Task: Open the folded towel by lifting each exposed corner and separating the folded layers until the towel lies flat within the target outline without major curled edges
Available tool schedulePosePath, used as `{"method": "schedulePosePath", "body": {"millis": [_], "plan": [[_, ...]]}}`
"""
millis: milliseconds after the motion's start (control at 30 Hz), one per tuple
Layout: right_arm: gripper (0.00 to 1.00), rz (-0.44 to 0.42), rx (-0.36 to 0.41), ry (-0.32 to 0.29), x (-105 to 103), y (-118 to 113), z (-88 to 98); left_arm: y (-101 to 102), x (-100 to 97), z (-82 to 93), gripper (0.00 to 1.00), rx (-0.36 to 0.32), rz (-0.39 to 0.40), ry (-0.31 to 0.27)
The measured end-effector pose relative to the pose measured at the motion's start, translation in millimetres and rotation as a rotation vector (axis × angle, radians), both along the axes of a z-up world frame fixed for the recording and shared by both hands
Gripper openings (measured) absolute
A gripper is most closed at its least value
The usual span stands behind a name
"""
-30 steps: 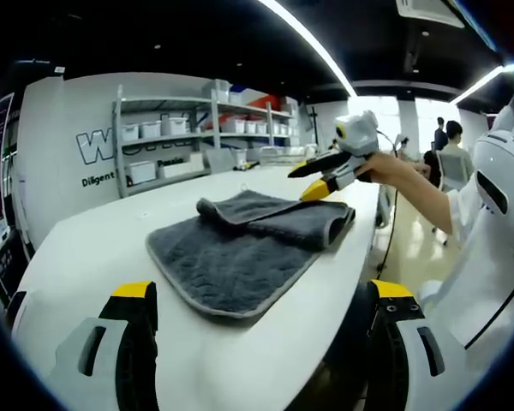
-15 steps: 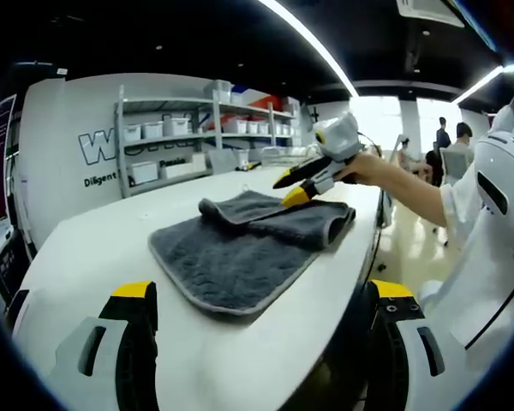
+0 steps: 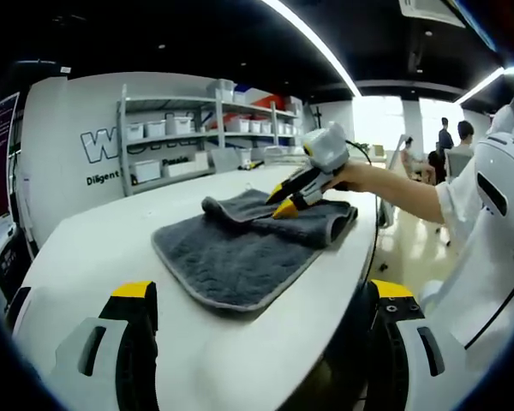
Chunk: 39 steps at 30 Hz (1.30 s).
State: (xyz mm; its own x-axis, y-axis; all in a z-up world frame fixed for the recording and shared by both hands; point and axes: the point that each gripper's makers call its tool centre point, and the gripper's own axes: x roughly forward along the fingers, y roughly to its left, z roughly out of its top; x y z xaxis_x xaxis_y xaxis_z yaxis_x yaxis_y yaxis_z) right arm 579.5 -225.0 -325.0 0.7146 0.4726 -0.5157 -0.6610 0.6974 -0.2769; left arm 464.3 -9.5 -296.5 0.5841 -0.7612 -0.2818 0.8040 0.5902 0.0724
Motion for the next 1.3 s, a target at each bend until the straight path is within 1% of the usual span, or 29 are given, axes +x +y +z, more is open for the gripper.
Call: {"method": "schedulePosePath", "body": {"millis": [300, 500, 667, 800, 933, 1200, 1300], "plan": [[0.21, -0.014, -0.021, -0.006, 3, -7, -2.9, -2, 0.0, 0.3, 0.99, 0.0, -0.003, 0.0], [0.15, -0.01, -0.05, -0.021, 5, -9, -4.5, -3, -0.8, 0.5, 0.99, 0.002, -0.009, 0.0], [0.13, 0.006, -0.081, -0.029, 4, -7, -8.0, -3, -0.8, 0.8, 0.99, 0.001, -0.006, 0.0], [0.14, 0.013, -0.111, -0.031, 4, -7, -11.1, -3, -1.2, 0.5, 0.99, 0.002, -0.006, 0.001], [0.13, 0.015, -0.123, -0.038, 6, -8, -10.9, -4, -2.0, 1.2, 0.99, 0.003, -0.009, 0.0], [0.07, 0.026, -0.13, -0.042, 6, -8, -12.1, -6, -3.0, 1.1, 0.99, 0.008, -0.016, 0.0], [0.0, 0.029, -0.124, -0.049, 7, -9, -9.8, -7, -3.2, 1.2, 0.99, 0.008, -0.018, 0.001]]}}
